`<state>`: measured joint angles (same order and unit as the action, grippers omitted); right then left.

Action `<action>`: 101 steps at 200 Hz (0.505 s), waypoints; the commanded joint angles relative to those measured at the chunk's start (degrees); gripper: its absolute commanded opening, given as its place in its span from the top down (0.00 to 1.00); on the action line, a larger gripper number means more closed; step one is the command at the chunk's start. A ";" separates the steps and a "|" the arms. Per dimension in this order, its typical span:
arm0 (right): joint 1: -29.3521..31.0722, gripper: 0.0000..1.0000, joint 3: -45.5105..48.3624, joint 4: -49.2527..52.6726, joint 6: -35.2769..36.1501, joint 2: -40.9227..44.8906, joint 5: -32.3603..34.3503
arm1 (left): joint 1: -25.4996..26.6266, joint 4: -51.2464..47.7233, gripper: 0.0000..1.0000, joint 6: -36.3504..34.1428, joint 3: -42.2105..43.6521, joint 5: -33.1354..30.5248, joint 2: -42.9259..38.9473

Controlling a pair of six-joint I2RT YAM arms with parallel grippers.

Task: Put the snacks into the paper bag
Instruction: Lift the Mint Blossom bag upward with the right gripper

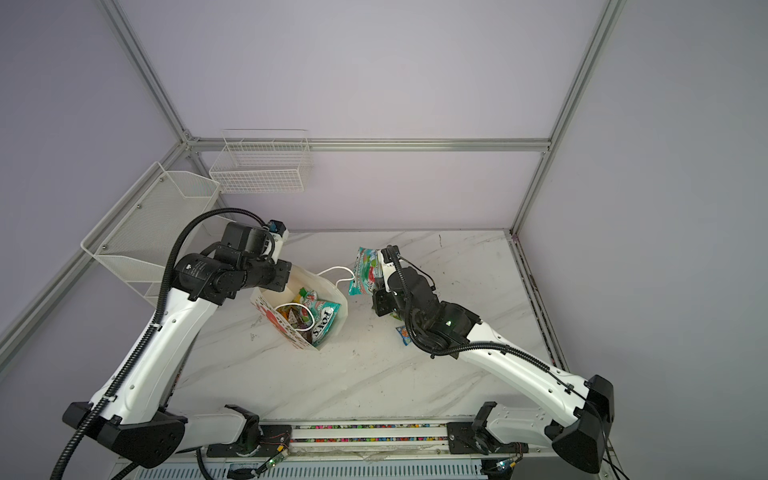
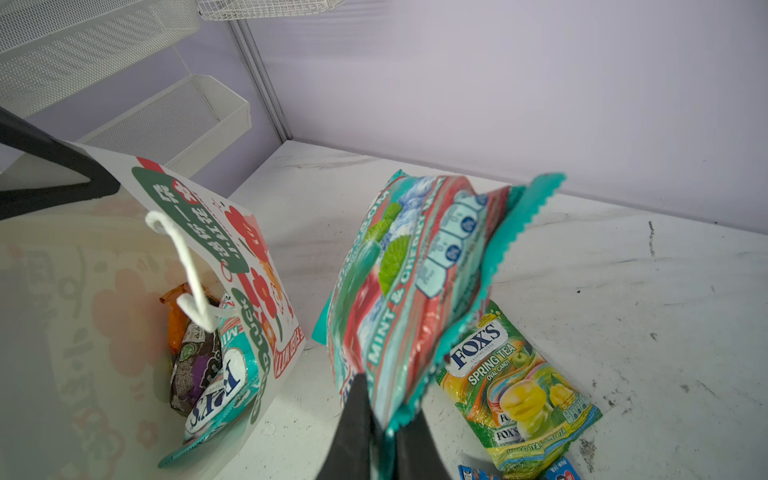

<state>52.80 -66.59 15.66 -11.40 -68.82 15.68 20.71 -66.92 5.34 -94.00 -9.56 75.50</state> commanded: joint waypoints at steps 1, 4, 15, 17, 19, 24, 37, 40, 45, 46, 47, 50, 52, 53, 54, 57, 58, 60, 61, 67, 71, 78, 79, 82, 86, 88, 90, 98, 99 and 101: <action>0.33 1.00 0.48 -3.61 1.02 2.48 1.28 | 0.28 1.08 1.00 0.33 -0.14 0.82 -1.26; 0.36 1.00 0.58 -3.70 1.10 2.68 1.35 | 0.29 1.08 1.00 0.35 -0.14 0.78 -1.31; 0.38 1.00 0.84 -3.97 1.35 3.29 1.43 | 0.29 1.09 1.00 0.30 -0.14 0.76 -1.32; 0.33 1.00 0.84 -3.97 1.42 3.37 1.41 | 0.29 1.09 1.00 0.35 -0.14 0.75 -1.32; 0.37 1.00 0.89 -4.04 1.45 3.48 1.38 | 0.25 1.08 1.00 0.36 -0.14 0.70 -1.33; 0.36 1.00 0.99 -4.06 1.63 3.72 1.37 | 0.30 1.15 1.00 0.37 -0.14 0.69 -1.33; 0.29 1.00 1.17 -4.23 1.99 4.48 1.20 | 0.29 1.13 1.00 0.32 -0.13 0.69 -1.33; 0.37 1.00 1.19 -4.23 2.00 4.60 1.21 | 0.30 1.11 1.00 0.35 -0.14 0.63 -1.33; 0.35 1.00 1.20 -4.23 2.04 4.88 1.22 | 0.31 1.06 1.00 0.37 -0.07 0.66 -1.33; 0.32 1.00 1.20 -4.23 2.06 4.90 1.25 | 0.30 1.03 1.00 0.37 -0.06 0.63 -1.33; 0.30 1.00 1.15 -4.23 2.07 4.95 1.22 | 0.34 1.01 1.00 0.37 -0.05 0.61 -1.33; 0.35 1.00 1.11 -4.23 2.10 5.02 1.24 | 0.38 1.02 1.00 0.32 -0.01 0.61 -1.33; 0.37 1.00 1.11 -4.19 2.22 5.10 1.16 | 0.38 1.07 1.00 0.36 -0.04 0.62 -1.33; 0.37 1.00 1.15 -4.17 2.19 5.19 1.13 | 0.38 1.08 1.00 0.36 -0.04 0.61 -1.33; 0.33 1.00 1.13 -4.16 2.27 5.18 1.12 | 0.38 1.08 1.00 0.37 -0.05 0.60 -1.33; 0.33 1.00 1.13 -4.23 2.34 5.39 1.13 | 0.38 1.12 1.00 0.37 0.03 0.60 -1.33; 0.33 1.00 1.12 -4.23 2.38 5.46 1.12 | 0.38 1.10 1.00 0.37 0.04 0.60 -1.33; 0.32 1.00 1.16 -4.23 2.42 5.50 1.11 | 0.38 1.09 1.00 0.37 0.04 0.64 -1.28; 0.35 1.00 1.18 -4.23 2.43 5.52 1.15 | 0.38 1.09 1.00 0.37 0.04 0.66 -1.30; 0.35 1.00 1.20 -4.28 2.46 5.79 1.04 | 0.43 1.08 1.00 0.35 0.04 0.61 -1.32; 0.29 1.00 1.20 -4.32 2.53 6.01 0.98 | 0.39 1.06 1.00 0.35 0.15 0.65 -1.33; 0.38 1.00 1.31 -4.41 2.76 6.36 0.93 | 0.38 1.12 1.00 0.37 0.18 0.64 -1.33; 0.42 1.00 1.34 -4.41 2.77 6.39 0.93 | 0.38 1.10 1.00 0.37 0.20 0.62 -1.33; 0.43 1.00 1.37 -4.41 2.78 6.47 0.93 | 0.38 1.09 1.00 0.36 0.14 0.60 -1.29; 0.44 1.00 1.45 -4.34 2.86 6.73 1.01 | 0.46 1.12 1.00 0.38 0.13 0.60 -1.31; 0.46 1.00 1.39 -4.33 2.91 6.82 1.01 | 0.47 1.05 1.00 0.37 0.17 0.60 -1.30; 0.46 1.00 1.43 -4.32 2.94 6.93 1.02 | 0.47 1.05 1.00 0.41 0.16 0.60 -1.30; 0.41 1.00 1.51 -4.41 3.20 7.35 1.18 | 0.47 1.04 1.00 0.41 0.13 0.62 -1.24; 0.44 1.00 1.53 -4.41 3.21 7.41 1.14 | 0.47 1.02 1.00 0.39 0.13 0.61 -1.28; 0.42 1.00 1.52 -4.41 3.29 7.50 1.16 | 0.47 1.00 1.00 0.42 0.13 0.60 -1.31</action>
<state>52.84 -65.34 15.20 -9.58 -63.66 15.68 20.78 -66.92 5.34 -94.00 -9.58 75.50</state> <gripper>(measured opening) 0.109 0.047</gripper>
